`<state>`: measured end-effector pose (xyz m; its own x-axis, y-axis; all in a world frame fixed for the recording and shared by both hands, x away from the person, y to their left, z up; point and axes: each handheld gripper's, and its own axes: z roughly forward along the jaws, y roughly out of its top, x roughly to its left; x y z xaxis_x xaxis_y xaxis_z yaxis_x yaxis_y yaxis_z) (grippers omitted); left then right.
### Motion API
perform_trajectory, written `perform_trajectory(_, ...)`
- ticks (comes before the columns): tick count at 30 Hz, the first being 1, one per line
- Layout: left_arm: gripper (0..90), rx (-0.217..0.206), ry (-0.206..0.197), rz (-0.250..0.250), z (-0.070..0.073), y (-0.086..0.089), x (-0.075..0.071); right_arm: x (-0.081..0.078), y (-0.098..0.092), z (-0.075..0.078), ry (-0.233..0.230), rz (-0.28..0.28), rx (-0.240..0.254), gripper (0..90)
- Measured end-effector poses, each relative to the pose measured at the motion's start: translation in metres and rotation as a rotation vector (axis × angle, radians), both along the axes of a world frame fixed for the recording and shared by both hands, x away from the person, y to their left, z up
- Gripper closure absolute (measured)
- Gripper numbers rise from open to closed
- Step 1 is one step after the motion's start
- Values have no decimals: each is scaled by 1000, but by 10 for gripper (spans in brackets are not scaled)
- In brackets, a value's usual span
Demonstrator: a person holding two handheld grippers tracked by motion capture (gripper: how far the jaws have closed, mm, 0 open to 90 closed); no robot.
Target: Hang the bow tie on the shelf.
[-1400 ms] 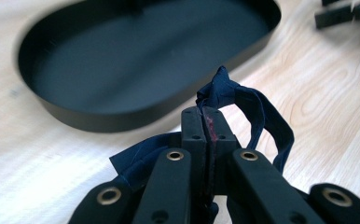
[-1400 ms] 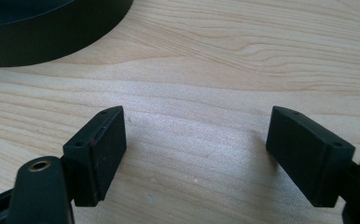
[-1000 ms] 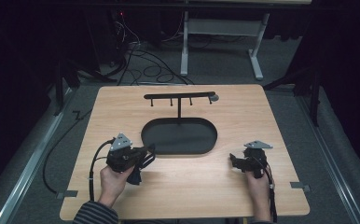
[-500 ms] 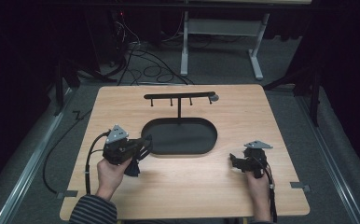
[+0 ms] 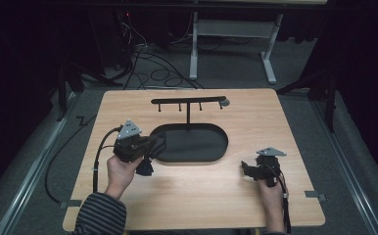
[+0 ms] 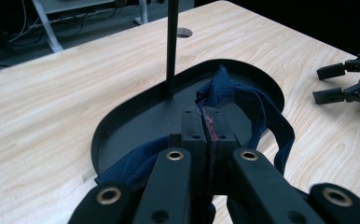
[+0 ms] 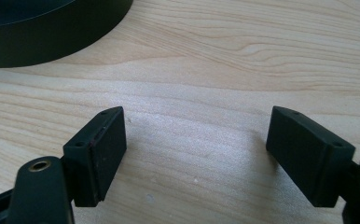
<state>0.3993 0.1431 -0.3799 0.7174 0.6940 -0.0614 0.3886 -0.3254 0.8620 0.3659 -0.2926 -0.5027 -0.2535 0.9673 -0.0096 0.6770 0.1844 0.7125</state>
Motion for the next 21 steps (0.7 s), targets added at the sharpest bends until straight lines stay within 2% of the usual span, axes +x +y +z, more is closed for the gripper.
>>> perform_trajectory(1, 883, 4, -13, -4, 5, -2, 3, 0, 0, 0, 0, 0, 0, 211)
perform_trajectory(5, 883, -11, -11, -10, 9, -2, 9, 0, 0, 0, 0, 0, -1, 211)
perform_trajectory(9, 883, -5, -17, -3, 15, -5, 17, 0, 0, 0, 0, 0, 1, 211)
perform_trajectory(10, 883, -8, -27, 0, 17, -5, 17, 0, 0, 0, 0, 1, 0, 211)
perform_trajectory(11, 883, 3, -55, 8, 24, -5, 18, 0, 0, 0, 0, 1, 0, 211)
perform_trajectory(12, 883, 3, -55, 8, 24, -5, 18, 0, 0, 0, 0, 1, 0, 211)
perform_trajectory(13, 883, 9, -81, 16, 30, -4, 17, 0, 0, 0, 0, 1, -1, 210)
perform_trajectory(21, 883, 8, -86, 43, 38, 1, 26, 0, 0, 0, -1, 5, -4, 210)
